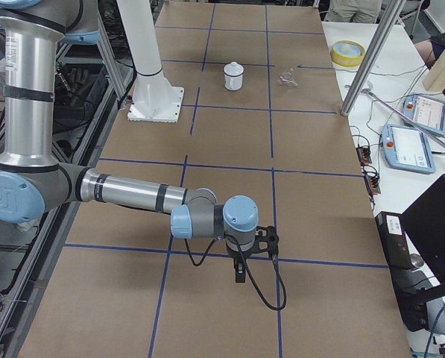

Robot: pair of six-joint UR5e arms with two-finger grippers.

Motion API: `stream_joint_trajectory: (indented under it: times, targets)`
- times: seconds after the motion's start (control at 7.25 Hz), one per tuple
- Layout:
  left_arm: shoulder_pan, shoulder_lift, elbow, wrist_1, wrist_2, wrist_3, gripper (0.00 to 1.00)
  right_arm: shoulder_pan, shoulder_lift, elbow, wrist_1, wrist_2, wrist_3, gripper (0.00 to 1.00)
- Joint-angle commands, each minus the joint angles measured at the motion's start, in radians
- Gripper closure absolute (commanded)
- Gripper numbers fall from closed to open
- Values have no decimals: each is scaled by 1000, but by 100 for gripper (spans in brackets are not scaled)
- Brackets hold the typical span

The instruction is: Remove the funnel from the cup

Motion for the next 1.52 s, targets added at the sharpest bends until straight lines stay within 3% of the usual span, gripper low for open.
stream_joint_trajectory:
  times: [0.0, 0.41, 0.83, 0.97, 1.1, 1.38]
  targets:
    - [-72, 0, 57, 14, -1, 92, 0, 0, 2, 0, 0, 0, 0, 0]
    - [-74, -19, 66, 99, -62, 92, 0, 0, 2, 0, 0, 0, 0, 0]
    - [-83, -14, -6, 278, -107, 92, 0, 0, 0, 0, 0, 0, 0, 0]
    - [-84, -12, -23, 289, -107, 80, 0, 0, 0, 0, 0, 0, 0, 0]
    - [-81, -14, 29, 278, -110, 76, 0, 0, 0, 0, 0, 0, 0, 0]
    - [-84, -8, 55, 225, -179, 80, 0, 0, 2, 0, 0, 0, 0, 0]
